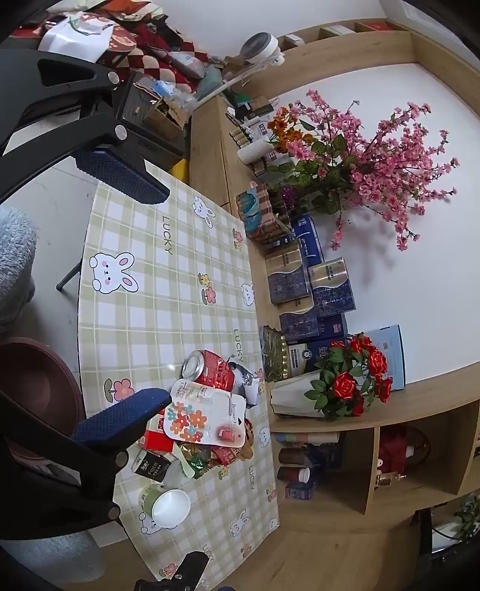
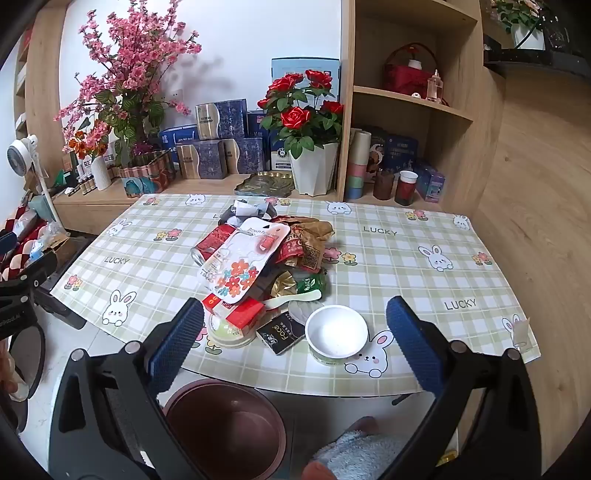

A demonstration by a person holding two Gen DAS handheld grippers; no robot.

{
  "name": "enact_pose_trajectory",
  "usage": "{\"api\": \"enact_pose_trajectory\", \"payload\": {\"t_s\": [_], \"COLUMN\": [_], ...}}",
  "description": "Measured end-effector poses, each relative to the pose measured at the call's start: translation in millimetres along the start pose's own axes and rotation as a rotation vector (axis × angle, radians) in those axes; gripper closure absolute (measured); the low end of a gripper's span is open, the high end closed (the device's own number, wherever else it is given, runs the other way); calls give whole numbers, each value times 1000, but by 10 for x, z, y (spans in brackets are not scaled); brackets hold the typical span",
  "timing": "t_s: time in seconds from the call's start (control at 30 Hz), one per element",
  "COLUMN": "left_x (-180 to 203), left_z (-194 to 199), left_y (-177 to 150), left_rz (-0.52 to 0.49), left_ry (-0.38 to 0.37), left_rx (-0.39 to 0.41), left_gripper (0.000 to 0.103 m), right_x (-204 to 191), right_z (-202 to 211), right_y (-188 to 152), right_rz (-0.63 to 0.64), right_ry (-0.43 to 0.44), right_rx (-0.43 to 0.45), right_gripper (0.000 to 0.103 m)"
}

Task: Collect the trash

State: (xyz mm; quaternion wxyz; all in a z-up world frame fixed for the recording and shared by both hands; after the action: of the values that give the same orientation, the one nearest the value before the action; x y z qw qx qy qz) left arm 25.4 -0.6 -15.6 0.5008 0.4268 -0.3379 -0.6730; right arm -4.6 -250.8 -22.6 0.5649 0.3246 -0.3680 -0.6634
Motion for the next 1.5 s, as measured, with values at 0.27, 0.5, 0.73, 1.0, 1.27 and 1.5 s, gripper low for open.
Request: {"api": "enact_pose_trajectory", "payload": {"t_s": [0.27,0.5,0.73,1.0,1.27,1.5], "left_x": [-5,50,21,22,24,15], "left_z": [11,34,35,41,46,42], "left_y": [28,87,61,62,61,51], "left_rz": [-8,-13,-8,-8,-7,-9], "left_ry": [7,10,9,9,10,9], "left_rx": [0,0,3,4,6,5], "left_gripper": [5,5,5,5,5,5], "right_x": [4,15,1,18,8,18], "right_z": [-2,1,5,7,6,12], "right_y": [1,-2,-5,27,28,41], "right_rz": [3,3,3,5,6,6], "right_ry": [-7,-6,-7,-8,-10,-10], "right_rx": [3,4,4,6,7,5], "right_gripper": [6,6,6,6,6,6]}}
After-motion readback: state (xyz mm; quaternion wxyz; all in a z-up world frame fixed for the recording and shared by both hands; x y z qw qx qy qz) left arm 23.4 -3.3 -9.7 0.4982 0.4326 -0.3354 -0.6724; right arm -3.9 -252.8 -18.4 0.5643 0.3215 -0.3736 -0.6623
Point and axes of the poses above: each gripper's, at about its wrist camera, not at the fingertips, and z roughly against the way its jaws point, x to its right, y to its top, the point moved 3 cm from there along -z, roughly the way its jaws point, and after that the axes turned 7 degrees about x, right-handed, at the moved point
